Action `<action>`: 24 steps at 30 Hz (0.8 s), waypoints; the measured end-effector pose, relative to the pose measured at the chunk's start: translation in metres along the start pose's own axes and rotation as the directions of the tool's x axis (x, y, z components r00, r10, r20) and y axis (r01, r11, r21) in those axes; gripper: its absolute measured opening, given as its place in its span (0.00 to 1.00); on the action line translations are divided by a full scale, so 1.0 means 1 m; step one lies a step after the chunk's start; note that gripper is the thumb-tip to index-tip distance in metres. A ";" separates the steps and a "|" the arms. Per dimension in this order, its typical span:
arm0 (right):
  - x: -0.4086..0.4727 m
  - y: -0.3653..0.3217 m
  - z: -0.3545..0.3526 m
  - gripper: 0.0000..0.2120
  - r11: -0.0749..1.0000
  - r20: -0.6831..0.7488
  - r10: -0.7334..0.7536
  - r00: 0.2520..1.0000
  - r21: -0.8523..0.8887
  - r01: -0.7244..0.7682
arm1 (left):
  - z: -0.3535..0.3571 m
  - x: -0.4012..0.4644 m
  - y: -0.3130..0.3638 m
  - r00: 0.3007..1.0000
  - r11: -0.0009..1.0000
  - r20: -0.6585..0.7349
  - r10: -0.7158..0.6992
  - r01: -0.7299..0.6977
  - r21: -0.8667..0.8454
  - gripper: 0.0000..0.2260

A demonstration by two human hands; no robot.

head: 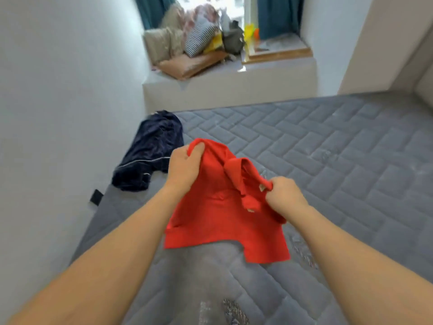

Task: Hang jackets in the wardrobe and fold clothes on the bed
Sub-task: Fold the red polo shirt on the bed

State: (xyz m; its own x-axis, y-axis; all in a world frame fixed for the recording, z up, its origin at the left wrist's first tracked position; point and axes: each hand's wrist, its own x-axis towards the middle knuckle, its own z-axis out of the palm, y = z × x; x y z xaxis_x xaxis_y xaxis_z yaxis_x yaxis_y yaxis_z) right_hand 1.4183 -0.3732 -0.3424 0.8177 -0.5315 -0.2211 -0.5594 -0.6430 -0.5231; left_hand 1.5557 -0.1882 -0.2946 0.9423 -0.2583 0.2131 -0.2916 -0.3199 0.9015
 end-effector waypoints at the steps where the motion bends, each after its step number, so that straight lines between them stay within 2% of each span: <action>1: -0.010 -0.015 -0.022 0.12 1.000 -0.048 0.017 0.999 0.024 -0.016 | -0.022 -0.006 0.025 0.998 0.999 -0.045 0.048 -0.048 0.004 0.19; 4: -0.046 -0.046 -0.070 0.10 0.988 -0.141 0.122 0.982 0.107 -0.107 | -0.072 -0.033 0.091 0.979 0.987 -0.127 0.161 -0.160 0.017 0.11; 6: -0.068 -0.058 -0.090 0.12 0.946 -0.146 0.232 0.962 0.265 -0.188 | -0.095 -0.051 0.127 0.961 0.976 -0.179 0.211 -0.217 -0.017 0.07; 7: -0.079 -0.064 -0.098 0.12 0.880 -0.111 0.284 0.952 0.425 -0.213 | -0.104 -0.058 0.142 0.953 0.970 -0.190 0.235 -0.242 -0.017 0.07; 8: -0.089 -0.068 -0.105 0.11 0.763 -0.055 0.316 0.947 0.609 -0.219 | -0.110 -0.065 0.156 0.950 0.966 -0.186 0.252 -0.257 -0.005 0.07; 9: -0.096 -0.075 -0.109 0.09 0.596 0.026 0.327 0.945 0.770 -0.227 | -0.115 -0.067 0.164 0.949 0.965 -0.176 0.261 -0.262 0.016 0.08; 10: -0.108 -0.080 -0.118 0.07 0.432 0.062 0.321 0.945 0.878 -0.204 | -0.120 -0.074 0.176 0.947 0.962 -0.166 0.273 -0.273 0.025 0.08; 11: -0.115 -0.083 -0.122 0.08 0.344 0.053 0.317 0.947 0.924 -0.166 | -0.124 -0.079 0.183 0.945 0.959 -0.163 0.283 -0.281 0.037 0.09; 12: -0.123 -0.085 -0.128 0.09 0.341 0.009 0.308 0.951 0.932 -0.119 | -0.129 -0.086 0.190 0.940 0.955 -0.166 0.298 -0.294 0.044 0.10; 15: -0.147 -0.093 -0.157 0.07 0.474 -0.084 0.277 0.957 0.878 -0.061 | -0.147 -0.108 0.206 0.916 0.928 -0.150 0.371 -0.361 0.093 0.14; 18: -0.156 -0.097 -0.192 0.09 0.634 0.016 0.233 0.972 0.756 -0.165 | -0.167 -0.131 0.209 0.894 0.872 -0.031 0.446 -0.427 0.240 0.15; 21: -0.153 -0.098 -0.223 0.10 0.784 0.075 0.224 0.972 0.579 -0.225 | -0.177 -0.144 0.203 0.844 0.689 0.068 0.532 -0.478 0.544 0.18; 22: -0.150 -0.098 -0.230 0.10 0.804 0.087 0.237 0.968 0.541 -0.245 | -0.176 -0.143 0.200 0.834 0.623 0.098 0.544 -0.479 0.618 0.19; 24: -0.138 -0.094 -0.236 0.09 0.804 0.125 0.275 0.953 0.514 -0.300 | -0.166 -0.131 0.190 0.855 0.545 0.153 0.495 -0.443 0.712 0.19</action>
State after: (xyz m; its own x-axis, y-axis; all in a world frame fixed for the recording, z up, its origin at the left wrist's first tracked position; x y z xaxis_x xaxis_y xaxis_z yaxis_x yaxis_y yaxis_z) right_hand 1.3261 -0.3699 -0.0687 0.6425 -0.6145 -0.4577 -0.6245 -0.0739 -0.7775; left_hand 1.4040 -0.0640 -0.0883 0.6362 -0.5186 0.5713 -0.6934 -0.7089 0.1287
